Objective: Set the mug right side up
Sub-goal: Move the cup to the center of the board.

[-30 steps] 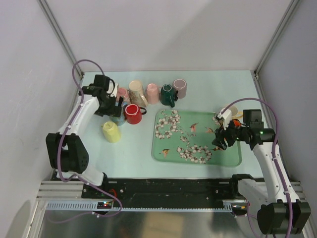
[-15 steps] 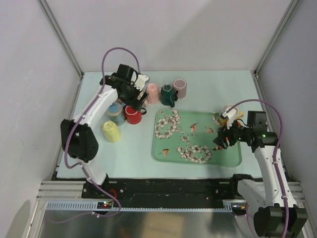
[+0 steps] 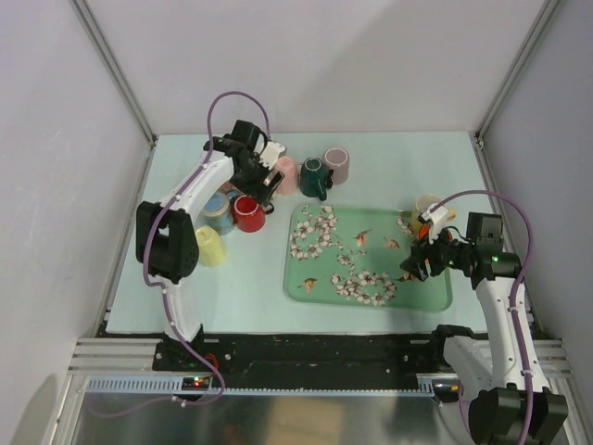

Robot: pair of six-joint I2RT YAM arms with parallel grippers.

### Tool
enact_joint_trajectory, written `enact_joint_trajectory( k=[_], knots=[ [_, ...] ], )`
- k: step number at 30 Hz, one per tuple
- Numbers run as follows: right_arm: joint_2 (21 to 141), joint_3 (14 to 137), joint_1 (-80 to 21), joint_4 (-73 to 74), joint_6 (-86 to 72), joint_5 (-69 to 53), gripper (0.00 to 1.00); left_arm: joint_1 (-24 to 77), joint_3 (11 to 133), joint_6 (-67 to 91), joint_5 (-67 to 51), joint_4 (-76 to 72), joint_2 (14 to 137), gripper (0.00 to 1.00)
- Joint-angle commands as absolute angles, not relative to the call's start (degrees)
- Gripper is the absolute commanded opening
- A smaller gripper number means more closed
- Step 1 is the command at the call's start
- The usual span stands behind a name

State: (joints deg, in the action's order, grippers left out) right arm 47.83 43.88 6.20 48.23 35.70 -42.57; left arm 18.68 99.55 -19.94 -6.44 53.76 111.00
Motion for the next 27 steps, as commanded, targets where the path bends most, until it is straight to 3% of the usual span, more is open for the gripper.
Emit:
enact_joint_trajectory(
  k=[1, 14, 27],
  knots=[
    [47.16, 43.50, 6.81, 46.32, 34.23, -44.56, 0.63, 18.47, 100.87, -20.88, -6.22, 51.87, 111.15, 0.91],
    [48.31, 43.42, 7.07, 45.48, 33.02, -45.07, 0.63, 18.48, 97.08, -22.55, -3.46, 50.89, 112.35, 0.91],
    [50.92, 43.80, 4.19, 43.26, 33.14, -44.50, 0.63, 19.22, 83.97, -19.10, -8.43, 49.40, 104.68, 0.83]
  ],
)
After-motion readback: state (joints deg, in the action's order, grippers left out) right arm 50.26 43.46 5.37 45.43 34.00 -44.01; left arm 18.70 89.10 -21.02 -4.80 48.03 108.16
